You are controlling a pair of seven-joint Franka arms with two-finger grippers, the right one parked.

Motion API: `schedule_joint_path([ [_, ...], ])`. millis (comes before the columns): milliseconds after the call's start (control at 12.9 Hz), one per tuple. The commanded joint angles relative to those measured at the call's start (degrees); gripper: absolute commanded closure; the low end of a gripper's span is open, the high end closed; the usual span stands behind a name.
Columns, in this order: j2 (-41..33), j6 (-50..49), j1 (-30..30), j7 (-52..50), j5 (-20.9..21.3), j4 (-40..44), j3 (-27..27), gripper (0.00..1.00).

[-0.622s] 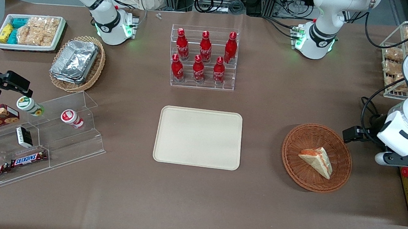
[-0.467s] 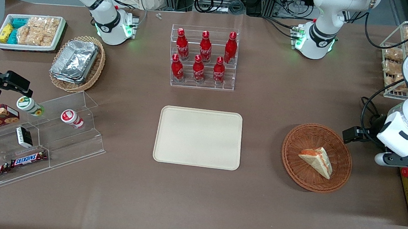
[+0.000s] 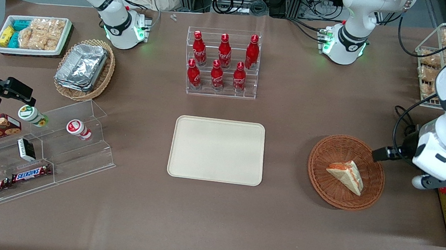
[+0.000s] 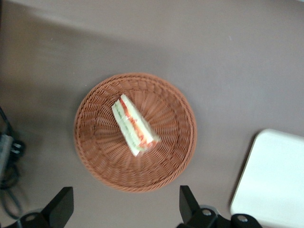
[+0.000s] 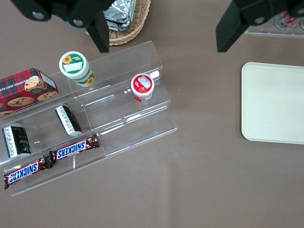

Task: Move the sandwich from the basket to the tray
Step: 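Move the left gripper over the wicker basket toward the sandwich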

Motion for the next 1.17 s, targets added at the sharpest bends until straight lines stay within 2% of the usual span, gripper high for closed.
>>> schedule_joint_path([
  [0, 0.8, 8.7, -0.2, -14.1, 0.9, -6.4, 0.1, 0.00],
  [156, 4.1, 13.3, -0.3, -19.7, 1.0, -8.5, 0.2, 0.00],
  [389, 9.8, 15.4, -0.5, -29.2, 8.0, -8.3, 0.2, 0.00],
  [1089, 14.0, 17.0, -0.5, -31.8, 7.2, -9.1, 0.1, 0.00],
])
